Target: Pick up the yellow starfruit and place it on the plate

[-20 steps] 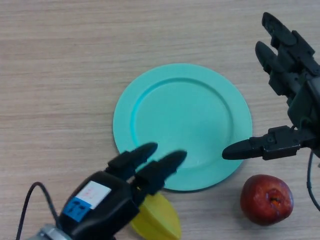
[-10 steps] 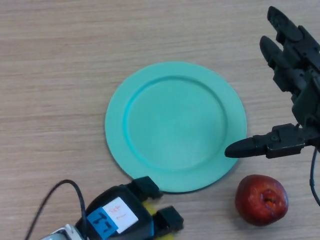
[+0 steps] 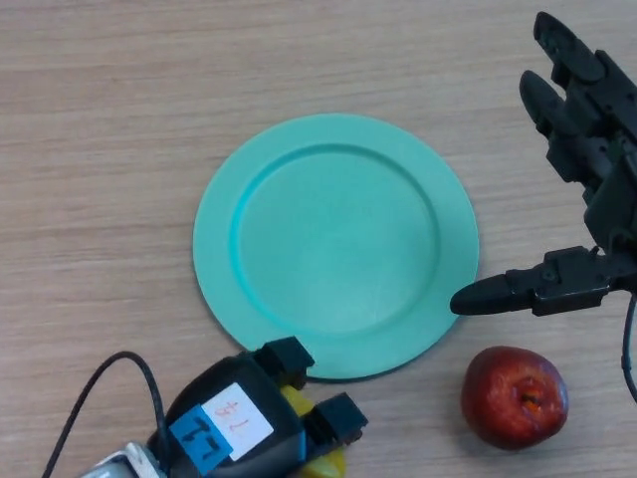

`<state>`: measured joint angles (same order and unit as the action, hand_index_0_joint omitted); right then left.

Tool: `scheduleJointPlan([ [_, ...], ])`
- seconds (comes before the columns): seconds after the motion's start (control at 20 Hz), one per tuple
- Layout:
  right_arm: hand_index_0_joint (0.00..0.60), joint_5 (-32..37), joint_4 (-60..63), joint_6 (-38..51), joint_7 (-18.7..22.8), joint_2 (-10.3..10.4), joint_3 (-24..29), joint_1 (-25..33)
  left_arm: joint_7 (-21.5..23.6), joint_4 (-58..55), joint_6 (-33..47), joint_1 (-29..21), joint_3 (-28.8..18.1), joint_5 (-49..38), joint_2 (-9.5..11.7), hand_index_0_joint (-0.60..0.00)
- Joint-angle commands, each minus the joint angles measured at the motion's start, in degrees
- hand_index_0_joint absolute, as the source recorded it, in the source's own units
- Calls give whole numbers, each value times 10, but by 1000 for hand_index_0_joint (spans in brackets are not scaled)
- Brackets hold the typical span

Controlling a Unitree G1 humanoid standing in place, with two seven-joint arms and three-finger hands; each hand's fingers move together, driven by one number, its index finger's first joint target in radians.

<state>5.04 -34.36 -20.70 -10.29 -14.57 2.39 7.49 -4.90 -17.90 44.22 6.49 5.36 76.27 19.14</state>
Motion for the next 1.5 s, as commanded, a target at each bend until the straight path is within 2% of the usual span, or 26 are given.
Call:
scheduleJointPlan([
  [0.05,0,20,-31,60,8,-13,29,20,-31,-59,14,-14,-47,-102,10,-600],
  [0.1,0,14,-29,61,6,-14,28,22,-117,-71,-4,-12,-53,-197,1,-600],
  [0.15,0,14,-29,59,4,-13,28,24,-114,-67,-6,-22,-63,-199,-8,-600],
  [0.25,0,14,-28,57,4,-12,25,25,-8,-28,-17,-72,-80,-119,-15,-600],
  [0.3,0,8,-26,60,3,-12,22,27,60,0,-60,-108,-72,-108,-24,-600],
  [0.35,0,7,-26,61,2,-11,22,26,88,15,-81,-124,-65,-113,-24,-600],
  [0.4,0,10,-26,59,1,-10,22,26,137,47,-104,-154,-55,-111,-22,-600],
  [0.5,0,8,-27,60,0,-10,22,25,175,100,-126,-201,-41,-117,-20,-600],
  [0.6,0,8,-29,60,1,-10,23,26,193,155,-135,-238,-28,-117,-22,-600],
  [0.75,0,12,-31,66,1,-10,26,23,162,219,-146,-272,-8,-150,-38,-600],
  [0.85,0,17,-36,63,1,-12,30,22,96,238,-162,-280,3,-185,-52,-600],
  [0.9,0,17,-37,62,1,-13,32,21,47,237,-179,-280,6,-201,-57,-600],
  [1.0,0,17,-36,69,2,-13,34,18,-3,236,-197,-282,7,-204,-58,-600],
  [1.1,0,12,-29,77,2,-14,33,16,-4,226,-223,-283,0,-225,-64,-600],
  [1.15,0,11,-28,78,2,-14,32,16,-4,226,-226,-283,2,-227,-63,-550],
  [1.2,0,11,-27,77,1,-14,32,16,-5,226,-227,-283,2,-229,-63,-400],
  [1.25,0,11,-27,77,1,-14,32,17,-7,226,-229,-283,2,-231,-63,-300],
  [1.3,0,11,-25,76,1,-14,32,17,-13,224,-235,-280,3,-236,-62,-150],
  [1.35,0,11,-24,75,1,-13,32,17,-14,220,-240,-278,2,-239,-61,-50],
  [1.4,0,10,-22,75,0,-13,30,17,-6,214,-245,-278,0,-240,-61,0],
  [1.5,0,10,-20,72,-1,-13,30,20,13,208,-252,-279,-2,-246,-63,0],
])
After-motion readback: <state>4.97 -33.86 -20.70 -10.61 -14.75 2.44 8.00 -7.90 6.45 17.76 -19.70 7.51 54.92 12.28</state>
